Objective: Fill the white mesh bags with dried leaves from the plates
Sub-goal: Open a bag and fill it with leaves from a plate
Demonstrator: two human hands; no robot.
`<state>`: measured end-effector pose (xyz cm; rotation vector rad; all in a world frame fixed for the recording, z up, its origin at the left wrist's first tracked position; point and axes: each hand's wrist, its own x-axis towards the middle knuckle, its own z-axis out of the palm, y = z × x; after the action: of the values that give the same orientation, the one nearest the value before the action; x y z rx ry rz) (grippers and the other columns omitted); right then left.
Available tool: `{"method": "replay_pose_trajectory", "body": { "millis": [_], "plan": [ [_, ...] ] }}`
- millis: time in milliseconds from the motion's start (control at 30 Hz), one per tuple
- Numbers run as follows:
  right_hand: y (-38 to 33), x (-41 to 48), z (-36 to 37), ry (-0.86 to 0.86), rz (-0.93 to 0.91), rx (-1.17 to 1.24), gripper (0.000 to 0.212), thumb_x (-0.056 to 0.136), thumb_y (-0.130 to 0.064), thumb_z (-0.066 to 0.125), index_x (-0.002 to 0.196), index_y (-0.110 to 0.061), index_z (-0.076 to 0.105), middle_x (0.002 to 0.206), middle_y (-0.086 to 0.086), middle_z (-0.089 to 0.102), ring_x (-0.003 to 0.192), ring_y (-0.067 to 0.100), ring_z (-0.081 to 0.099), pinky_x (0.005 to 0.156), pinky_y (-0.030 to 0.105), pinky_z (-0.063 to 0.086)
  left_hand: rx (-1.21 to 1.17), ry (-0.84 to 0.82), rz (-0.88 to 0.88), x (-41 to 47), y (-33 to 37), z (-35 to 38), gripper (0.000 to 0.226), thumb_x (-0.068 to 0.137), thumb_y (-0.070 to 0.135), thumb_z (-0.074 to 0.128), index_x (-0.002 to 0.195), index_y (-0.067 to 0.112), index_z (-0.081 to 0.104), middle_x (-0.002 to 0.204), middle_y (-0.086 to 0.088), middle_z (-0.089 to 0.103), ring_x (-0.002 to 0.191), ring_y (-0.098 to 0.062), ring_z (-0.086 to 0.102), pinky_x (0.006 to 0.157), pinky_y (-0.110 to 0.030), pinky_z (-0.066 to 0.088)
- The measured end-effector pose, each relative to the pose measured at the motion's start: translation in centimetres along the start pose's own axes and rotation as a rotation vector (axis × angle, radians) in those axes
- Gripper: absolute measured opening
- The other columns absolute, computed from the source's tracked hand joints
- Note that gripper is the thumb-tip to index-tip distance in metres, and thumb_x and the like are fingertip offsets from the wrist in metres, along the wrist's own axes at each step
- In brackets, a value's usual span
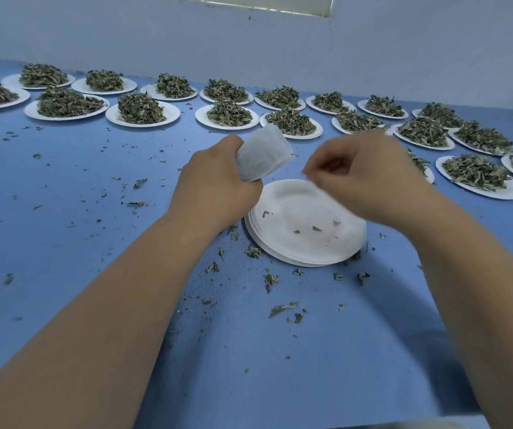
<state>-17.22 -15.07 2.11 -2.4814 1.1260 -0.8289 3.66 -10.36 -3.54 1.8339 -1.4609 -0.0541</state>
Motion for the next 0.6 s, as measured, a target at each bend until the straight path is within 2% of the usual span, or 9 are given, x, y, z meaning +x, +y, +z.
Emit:
{"method": "replay_pose_trajectory", "body": {
  "millis": [67,133,200,267,367,433,500,567,600],
  "plan": [
    [-0.1,1.3,-0.8,0.175,0.031,0.094,0.015,0.087,-0.017,0.07,0.082,-0.03,0.076,0.07,-0.019,0.068,0.059,-0.01,0.06,0.057,0.004,0.044,-0.018,0.002,0.008,0.0,-0.1,-0.1,0.02,0.082,0.034,0.064,0.096,0.029,0.051,0.082,0.01,0.056,0.073,-0.003,0.053,0.054,-0.027,0.044],
    [-0.8,2.5,-0.9,0.204,0.017,0.116,0.014,0.086,-0.015,0.07,0.083,-0.027,0.077,0.069,-0.021,0.067,0.058,-0.011,0.058,0.056,0.004,0.043,-0.035,0.003,0.02,0.1,-0.1,-0.1,0.021,0.082,0.035,0.064,0.098,0.029,0.053,0.082,0.01,0.057,0.073,-0.006,0.055,0.056,-0.028,0.047],
    [-2.1,3.3,-0.3,0.141,-0.049,0.079,0.014,0.086,-0.013,0.069,0.087,-0.024,0.078,0.075,-0.021,0.069,0.066,-0.011,0.062,0.064,0.005,0.047,-0.034,0.001,0.032,0.0,0.1,0.0,0.022,0.081,0.036,0.065,0.098,0.031,0.052,0.082,0.01,0.058,0.074,-0.009,0.055,0.055,-0.028,0.045],
    [-3.0,3.9,0.2,0.054,-0.107,0.088,0.017,0.088,-0.01,0.064,0.094,-0.024,0.071,0.08,-0.015,0.073,0.073,-0.003,0.066,0.07,0.013,0.052,-0.054,0.01,0.029,0.0,0.1,-0.1,0.022,0.079,0.036,0.064,0.097,0.031,0.053,0.081,0.009,0.059,0.074,-0.013,0.057,0.056,-0.03,0.046],
    [-3.8,4.5,0.7,-0.145,-0.096,0.178,0.03,0.092,-0.005,0.049,0.106,-0.03,0.054,0.091,-0.005,0.077,0.058,0.012,0.054,0.053,0.023,0.045,-0.101,0.029,-0.011,0.0,-0.1,-0.6,0.02,0.079,0.036,0.063,0.097,0.03,0.055,0.081,0.008,0.062,0.073,-0.014,0.059,0.058,-0.034,0.051],
    [-4.3,4.8,0.9,-0.184,-0.091,0.303,0.037,0.09,0.002,0.045,0.111,-0.029,0.05,0.103,-0.009,0.075,0.069,0.015,0.059,0.062,0.027,0.046,-0.129,0.026,-0.059,0.1,-0.3,-1.1,0.018,0.081,0.035,0.065,0.095,0.031,0.055,0.081,0.009,0.062,0.072,-0.011,0.059,0.058,-0.033,0.051],
    [-5.7,5.5,1.3,-0.102,-0.137,0.391,0.037,0.088,0.003,0.042,0.111,-0.025,0.05,0.108,-0.009,0.074,0.089,0.012,0.069,0.073,0.023,0.048,-0.187,0.049,-0.127,0.2,-1.1,-2.4,0.015,0.081,0.036,0.066,0.091,0.032,0.056,0.08,0.009,0.062,0.07,-0.008,0.059,0.055,-0.03,0.048],
    [-7.8,6.3,2.4,-0.031,-0.213,0.4,0.031,0.089,-0.005,0.042,0.112,-0.025,0.049,0.109,-0.009,0.074,0.096,0.006,0.07,0.072,0.018,0.048,-0.271,0.099,-0.203,0.4,-2.5,-4.6,0.016,0.08,0.036,0.069,0.092,0.029,0.06,0.081,0.009,0.064,0.071,-0.007,0.06,0.054,-0.03,0.049],
    [-9.1,6.7,3.3,-0.02,-0.256,0.375,0.027,0.092,-0.012,0.044,0.114,-0.028,0.049,0.113,-0.011,0.073,0.098,0.005,0.068,0.075,0.022,0.049,-0.307,0.134,-0.244,0.5,-3.4,-6.0,0.017,0.079,0.037,0.07,0.092,0.03,0.062,0.082,0.011,0.065,0.071,-0.005,0.061,0.054,-0.03,0.049]
  ]
}}
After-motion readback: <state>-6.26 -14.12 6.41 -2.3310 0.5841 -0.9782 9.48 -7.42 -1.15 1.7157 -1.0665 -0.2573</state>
